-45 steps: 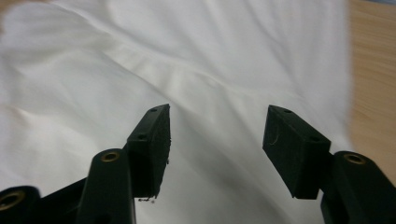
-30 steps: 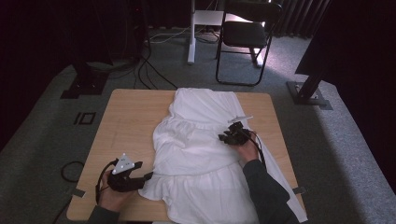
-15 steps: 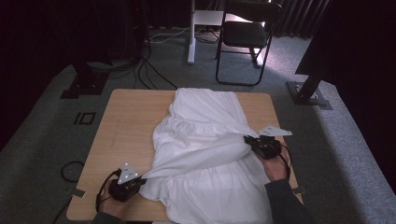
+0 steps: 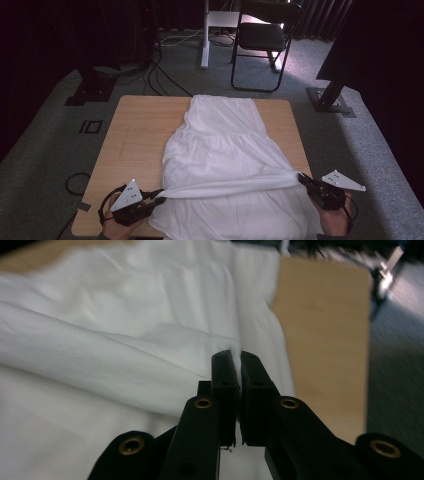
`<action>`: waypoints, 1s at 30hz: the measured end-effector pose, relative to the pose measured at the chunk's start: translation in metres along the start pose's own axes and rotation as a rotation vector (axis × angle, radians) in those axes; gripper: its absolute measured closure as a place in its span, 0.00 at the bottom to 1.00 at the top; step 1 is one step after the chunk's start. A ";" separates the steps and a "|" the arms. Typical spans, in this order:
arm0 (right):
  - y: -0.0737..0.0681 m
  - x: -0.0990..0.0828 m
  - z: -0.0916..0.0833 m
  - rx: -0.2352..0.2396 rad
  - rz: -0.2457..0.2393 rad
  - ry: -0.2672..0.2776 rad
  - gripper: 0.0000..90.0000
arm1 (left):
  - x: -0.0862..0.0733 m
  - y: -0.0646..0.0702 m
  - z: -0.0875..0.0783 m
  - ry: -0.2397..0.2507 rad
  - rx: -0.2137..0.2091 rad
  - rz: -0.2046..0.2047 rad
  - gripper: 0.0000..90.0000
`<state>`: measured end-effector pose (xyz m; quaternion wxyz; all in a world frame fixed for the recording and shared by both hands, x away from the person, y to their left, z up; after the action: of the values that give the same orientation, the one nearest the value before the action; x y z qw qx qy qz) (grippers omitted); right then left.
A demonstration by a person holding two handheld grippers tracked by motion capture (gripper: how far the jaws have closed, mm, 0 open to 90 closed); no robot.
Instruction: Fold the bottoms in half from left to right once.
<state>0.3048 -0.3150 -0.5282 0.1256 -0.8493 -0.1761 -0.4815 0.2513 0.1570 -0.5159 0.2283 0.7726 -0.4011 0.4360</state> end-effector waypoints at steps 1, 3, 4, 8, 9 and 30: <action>0.007 -0.015 0.005 -0.004 0.023 -0.044 0.94 | -0.002 0.001 0.001 -0.008 -0.002 0.007 0.74; 0.015 -0.035 0.014 -0.010 0.060 -0.107 0.92 | -0.003 0.000 0.001 -0.006 0.004 -0.001 0.68; 0.019 -0.045 0.019 -0.026 0.067 -0.144 0.90 | -0.002 -0.001 -0.001 0.008 0.000 -0.007 0.67; 0.024 -0.058 0.024 -0.078 0.078 -0.187 0.73 | 0.003 -0.011 -0.006 0.028 0.015 -0.029 0.60; 0.024 -0.054 0.022 -0.085 0.077 -0.167 0.68 | 0.004 -0.017 -0.003 0.022 0.040 -0.033 0.59; -0.005 -0.032 0.114 -0.005 -0.038 -0.271 0.61 | -0.027 -0.092 0.127 -0.302 0.209 -0.078 0.64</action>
<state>0.3757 -0.2721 -0.6134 0.0895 -0.9033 -0.2065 -0.3652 0.3812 0.1321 -0.6051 0.1009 0.8637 -0.3529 0.3454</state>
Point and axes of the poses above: each handheld gripper's, and its own axes: z roughly forward along the jaws, x roughly out of its top, y roughly to its right, the point moved 8 cm from there along z, roughly forward along the jaws, and after that the axes turned 1 degree about -y, right-handed, at the moved point
